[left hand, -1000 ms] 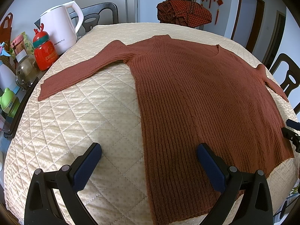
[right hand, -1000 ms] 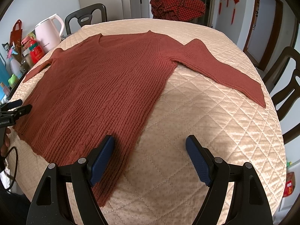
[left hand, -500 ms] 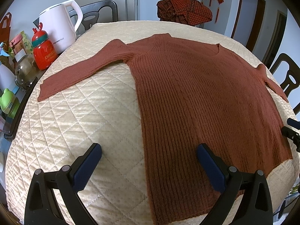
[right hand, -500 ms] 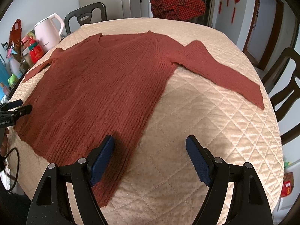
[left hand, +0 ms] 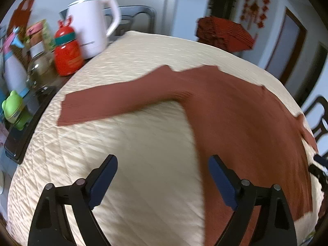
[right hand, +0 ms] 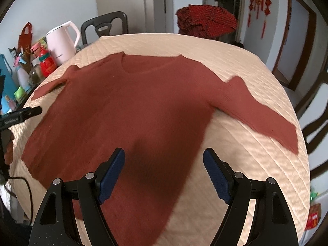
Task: Fold small clothes
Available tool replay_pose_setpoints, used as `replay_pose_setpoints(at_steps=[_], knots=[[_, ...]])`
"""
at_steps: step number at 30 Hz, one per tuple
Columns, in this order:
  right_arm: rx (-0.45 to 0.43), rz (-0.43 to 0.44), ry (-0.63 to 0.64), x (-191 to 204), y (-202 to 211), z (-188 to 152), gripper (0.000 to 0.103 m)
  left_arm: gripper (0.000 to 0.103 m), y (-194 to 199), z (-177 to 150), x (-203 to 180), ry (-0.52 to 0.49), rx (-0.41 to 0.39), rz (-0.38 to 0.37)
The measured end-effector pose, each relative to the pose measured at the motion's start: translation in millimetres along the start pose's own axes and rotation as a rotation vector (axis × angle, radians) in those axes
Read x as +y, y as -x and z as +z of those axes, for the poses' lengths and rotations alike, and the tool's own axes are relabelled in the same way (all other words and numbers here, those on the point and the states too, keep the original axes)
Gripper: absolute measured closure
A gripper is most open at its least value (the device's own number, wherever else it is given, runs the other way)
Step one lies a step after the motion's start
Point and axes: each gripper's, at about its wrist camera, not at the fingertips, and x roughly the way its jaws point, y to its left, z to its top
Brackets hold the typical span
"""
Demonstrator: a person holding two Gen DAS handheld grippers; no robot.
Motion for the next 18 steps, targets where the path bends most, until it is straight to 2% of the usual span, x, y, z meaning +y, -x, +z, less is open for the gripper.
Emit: replay_pose_setpoints(at_steps=[2, 7, 14, 18], knots=[[-0.003, 0.008, 0.020, 7, -5, 7, 0.024, 0.017, -7, 6, 14, 0.036, 0.000, 0.027], [-0.008, 0.028, 0.048, 17, -15, 19, 0.024, 0.017, -21, 16, 41, 0.121, 0.009, 0.082], [-0.003, 0.045, 0.063, 23, -25, 27, 0.024, 0.017, -30, 32, 75, 0.302, -0.024, 0.034], [0.002, 0.043, 0.060, 21, -28, 29, 0.024, 0.017, -36, 40, 87, 0.386, -0.049, 0.051]])
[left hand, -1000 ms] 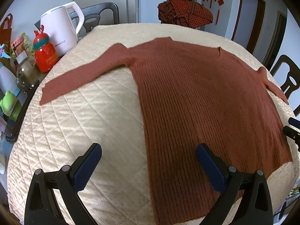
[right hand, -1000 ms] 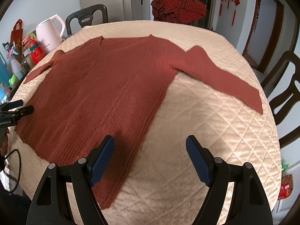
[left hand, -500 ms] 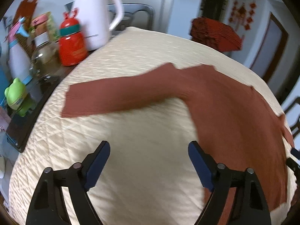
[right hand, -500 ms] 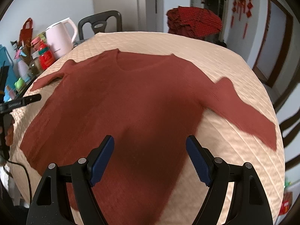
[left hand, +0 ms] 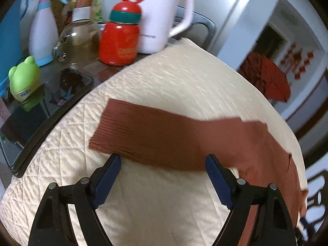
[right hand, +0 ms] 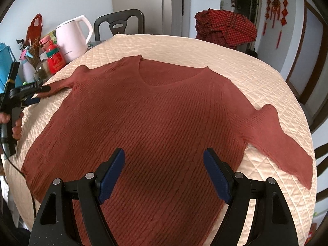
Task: Fold small clothes
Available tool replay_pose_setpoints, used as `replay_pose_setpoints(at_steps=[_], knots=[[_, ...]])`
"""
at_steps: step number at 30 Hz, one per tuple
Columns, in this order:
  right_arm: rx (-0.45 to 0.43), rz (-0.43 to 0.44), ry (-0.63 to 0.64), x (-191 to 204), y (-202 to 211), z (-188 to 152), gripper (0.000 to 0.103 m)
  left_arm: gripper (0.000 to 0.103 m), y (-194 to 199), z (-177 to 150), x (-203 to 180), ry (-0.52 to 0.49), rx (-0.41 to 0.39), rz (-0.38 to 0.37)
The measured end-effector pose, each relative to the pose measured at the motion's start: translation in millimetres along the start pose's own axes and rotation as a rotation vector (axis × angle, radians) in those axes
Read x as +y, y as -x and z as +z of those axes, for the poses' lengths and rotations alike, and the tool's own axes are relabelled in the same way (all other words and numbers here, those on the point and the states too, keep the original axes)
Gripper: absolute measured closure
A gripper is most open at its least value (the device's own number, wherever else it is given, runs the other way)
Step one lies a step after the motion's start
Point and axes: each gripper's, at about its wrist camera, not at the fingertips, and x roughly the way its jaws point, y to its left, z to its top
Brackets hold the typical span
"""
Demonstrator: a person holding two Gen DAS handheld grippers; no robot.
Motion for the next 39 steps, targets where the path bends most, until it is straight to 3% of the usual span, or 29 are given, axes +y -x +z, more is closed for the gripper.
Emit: replay_pose_setpoints(at_steps=[2, 5, 6, 8, 13, 20, 25, 28, 30, 32, 34, 36, 39], knots=[[-0.001, -0.001, -0.006, -2, 0, 0, 0.024, 0.027, -4, 3, -1, 0.016, -0.017, 0.054], [-0.004, 0.000, -0.018, -6, 0, 1, 0.024, 0.068, -9, 7, -5, -0.018, -0.049, 0.183], [-0.005, 0.000, -0.021, -8, -1, 0, 0.024, 0.084, -11, 9, -4, -0.013, -0.051, 0.193], [-0.003, 0.002, -0.029, -10, -2, 0, 0.024, 0.096, -12, 15, 1, 0.012, -0.048, 0.165], [-0.005, 0.004, -0.052, -18, -1, -2, 0.024, 0.096, 11, 30, -25, -0.066, -0.124, 0.044], [-0.020, 0.002, -0.081, -23, 3, -3, 0.024, 0.096, 36, 32, -130, -0.300, -0.173, -0.247], [-0.021, -0.011, -0.108, -33, 7, -8, 0.024, 0.096, 21, 6, -200, -0.448, -0.083, -0.409], [-0.018, -0.016, -0.130, -39, 7, -8, 0.024, 0.096, -3, -22, -234, -0.538, 0.058, -0.504], [-0.018, -0.006, -0.144, -41, 8, -7, 0.024, 0.094, -16, -37, -246, -0.582, 0.147, -0.528], [-0.027, 0.009, -0.152, -42, 11, -5, 0.024, 0.085, -13, -44, -241, -0.592, 0.159, -0.541], [-0.040, 0.020, -0.159, -45, 14, -5, 0.024, 0.058, -1, -38, -228, -0.568, 0.119, -0.556], [-0.057, 0.045, -0.171, -46, 15, 2, 0.024, 0.054, 10, -24, -206, -0.533, 0.054, -0.530], [-0.074, 0.115, -0.188, -45, 11, 15, 0.025, 0.054, 23, -3, -171, -0.491, -0.040, -0.400]])
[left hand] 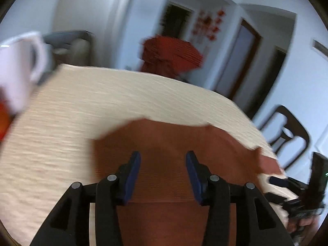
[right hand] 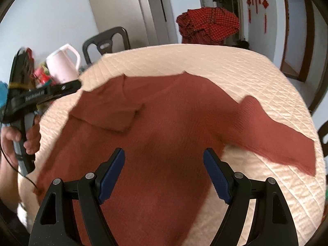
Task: Fold small clothes
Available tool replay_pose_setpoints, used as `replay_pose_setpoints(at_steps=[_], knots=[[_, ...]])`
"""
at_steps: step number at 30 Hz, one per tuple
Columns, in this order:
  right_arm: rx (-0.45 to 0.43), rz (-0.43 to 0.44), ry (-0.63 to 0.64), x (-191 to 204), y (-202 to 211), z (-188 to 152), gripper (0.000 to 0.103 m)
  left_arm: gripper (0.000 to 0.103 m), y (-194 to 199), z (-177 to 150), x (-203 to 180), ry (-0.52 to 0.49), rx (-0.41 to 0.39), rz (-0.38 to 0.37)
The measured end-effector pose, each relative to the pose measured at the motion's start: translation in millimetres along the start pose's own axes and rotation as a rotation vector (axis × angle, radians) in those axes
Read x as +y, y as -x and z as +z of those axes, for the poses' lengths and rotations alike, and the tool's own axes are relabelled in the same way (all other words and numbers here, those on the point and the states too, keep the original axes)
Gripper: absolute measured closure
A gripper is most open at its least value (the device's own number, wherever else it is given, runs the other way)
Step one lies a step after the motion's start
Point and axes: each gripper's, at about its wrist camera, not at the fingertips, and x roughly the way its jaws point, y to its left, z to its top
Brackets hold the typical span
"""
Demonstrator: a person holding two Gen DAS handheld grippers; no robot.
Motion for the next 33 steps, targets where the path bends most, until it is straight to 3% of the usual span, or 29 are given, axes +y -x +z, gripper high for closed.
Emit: replay_pose_setpoints(at_steps=[2, 4, 8, 11, 14, 16, 17, 18, 25, 29, 33], knots=[[0.010, 0.063, -0.012, 6, -10, 10, 0.029, 0.054, 5, 2, 22, 0.013, 0.007, 0.090], [0.027, 0.102, -0.014, 12, -24, 16, 0.035, 0.054, 1, 1, 40, 0.044, 0.032, 0.129], [0.105, 0.162, -0.036, 17, -74, 36, 0.052, 0.055, -27, -5, 60, 0.086, 0.118, 0.132], [0.167, 0.153, -0.059, 19, -106, 45, 0.056, 0.057, -49, -10, 55, 0.088, 0.156, 0.117], [0.174, 0.135, -0.024, 28, -114, 48, 0.060, 0.075, -66, -17, 52, 0.080, 0.194, 0.113], [0.184, 0.124, -0.011, 31, -120, 51, 0.074, 0.088, -69, -22, 52, 0.056, 0.187, 0.119], [0.189, 0.115, -0.006, 31, -124, 52, 0.089, 0.091, -68, -23, 51, 0.046, 0.180, 0.120], [0.191, 0.125, -0.011, 29, -124, 54, 0.094, 0.093, -67, -23, 51, 0.047, 0.172, 0.115], [0.094, 0.149, -0.020, 22, -114, 76, 0.099, 0.094, -50, -22, 69, 0.130, 0.089, 0.069], [0.156, 0.170, -0.078, 12, -141, 74, 0.098, 0.093, -57, -24, 76, 0.171, 0.112, 0.084], [0.096, 0.135, -0.087, 6, -121, 75, 0.097, 0.093, -39, -22, 77, 0.161, 0.069, 0.138]])
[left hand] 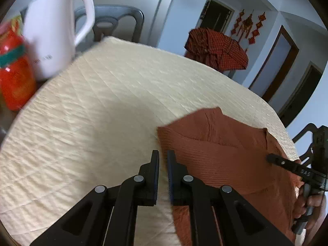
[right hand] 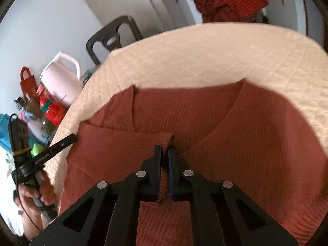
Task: Fold small clothes
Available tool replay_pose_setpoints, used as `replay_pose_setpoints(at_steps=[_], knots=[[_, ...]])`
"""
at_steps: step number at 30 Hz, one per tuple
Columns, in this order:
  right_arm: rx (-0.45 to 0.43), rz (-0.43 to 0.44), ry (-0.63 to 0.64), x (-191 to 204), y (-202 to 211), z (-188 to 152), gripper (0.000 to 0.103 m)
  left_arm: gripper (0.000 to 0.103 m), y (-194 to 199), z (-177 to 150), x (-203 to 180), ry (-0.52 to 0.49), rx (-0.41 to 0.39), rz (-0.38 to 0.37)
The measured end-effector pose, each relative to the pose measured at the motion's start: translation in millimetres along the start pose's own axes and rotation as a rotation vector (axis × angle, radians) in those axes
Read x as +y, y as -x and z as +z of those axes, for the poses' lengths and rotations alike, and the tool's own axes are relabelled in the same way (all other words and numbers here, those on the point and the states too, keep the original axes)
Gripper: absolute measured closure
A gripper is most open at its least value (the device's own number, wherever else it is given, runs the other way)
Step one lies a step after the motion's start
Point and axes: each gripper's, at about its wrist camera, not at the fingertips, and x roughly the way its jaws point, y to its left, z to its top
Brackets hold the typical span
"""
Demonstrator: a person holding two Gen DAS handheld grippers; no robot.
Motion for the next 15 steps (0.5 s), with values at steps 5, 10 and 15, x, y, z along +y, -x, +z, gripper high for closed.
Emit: replay_pose_setpoints(at_steps=[5, 10, 15], knots=[[0.009, 0.031, 0.074, 21, 20, -15, 0.097, 0.093, 22, 2, -21, -0.053, -0.037, -0.058], [0.071, 0.011, 0.138, 26, 6, -37, 0.097, 0.093, -9, -22, -42, -0.166, 0.116, -0.013], [0.043, -0.054, 0.158, 25, 28, -42, 0.097, 0.093, 4, -24, -45, -0.177, 0.097, -0.005]])
